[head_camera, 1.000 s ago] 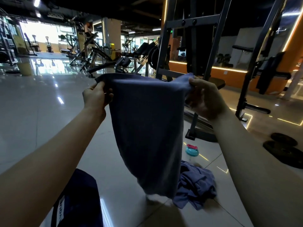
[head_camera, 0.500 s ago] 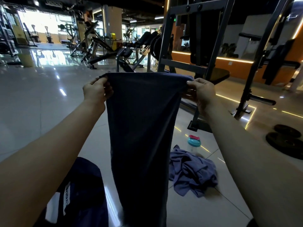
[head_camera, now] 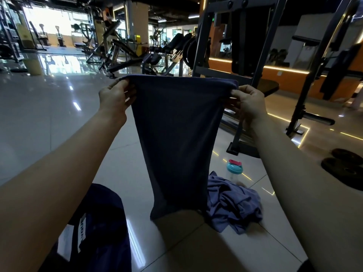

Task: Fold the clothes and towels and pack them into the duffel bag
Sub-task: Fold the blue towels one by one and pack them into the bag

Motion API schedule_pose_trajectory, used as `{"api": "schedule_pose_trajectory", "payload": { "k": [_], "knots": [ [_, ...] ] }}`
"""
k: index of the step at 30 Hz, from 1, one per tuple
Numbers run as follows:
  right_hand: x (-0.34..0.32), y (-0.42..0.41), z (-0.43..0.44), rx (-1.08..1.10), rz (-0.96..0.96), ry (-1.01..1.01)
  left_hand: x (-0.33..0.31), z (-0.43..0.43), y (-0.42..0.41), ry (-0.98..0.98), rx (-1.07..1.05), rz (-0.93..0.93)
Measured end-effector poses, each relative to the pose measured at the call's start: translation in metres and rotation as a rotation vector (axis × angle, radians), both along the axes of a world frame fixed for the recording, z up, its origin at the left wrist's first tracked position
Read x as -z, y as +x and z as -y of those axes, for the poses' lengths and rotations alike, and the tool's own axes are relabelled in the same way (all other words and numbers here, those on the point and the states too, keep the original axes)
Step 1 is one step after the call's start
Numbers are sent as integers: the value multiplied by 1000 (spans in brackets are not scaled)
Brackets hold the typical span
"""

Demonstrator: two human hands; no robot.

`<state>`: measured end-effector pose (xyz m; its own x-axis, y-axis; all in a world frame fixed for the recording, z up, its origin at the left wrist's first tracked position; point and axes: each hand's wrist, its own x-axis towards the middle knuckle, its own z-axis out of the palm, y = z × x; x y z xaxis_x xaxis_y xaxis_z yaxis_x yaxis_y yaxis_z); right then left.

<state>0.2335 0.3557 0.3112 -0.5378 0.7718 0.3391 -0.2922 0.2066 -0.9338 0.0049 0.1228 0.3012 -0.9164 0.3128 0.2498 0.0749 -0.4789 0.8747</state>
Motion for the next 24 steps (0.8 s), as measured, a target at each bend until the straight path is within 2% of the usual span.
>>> {"api": "schedule_pose_trajectory", "payload": {
  "k": [6,15,17,21,24],
  "knots": [
    [-7,7,3,-9,-25,13,-14,10,10,9,4,-95],
    [-25,25,15,-87,30,70,-28,34,14,-22,-13,-129],
    [-28,32,17,-131,136,104,-29,43,11,-121,44,-93],
    [-22,54,17,-240,505,103,-19,64,14,-401,349,84],
    [-11,70,22,-395,703,135,1,78,20,-631,459,109]
  ]
}}
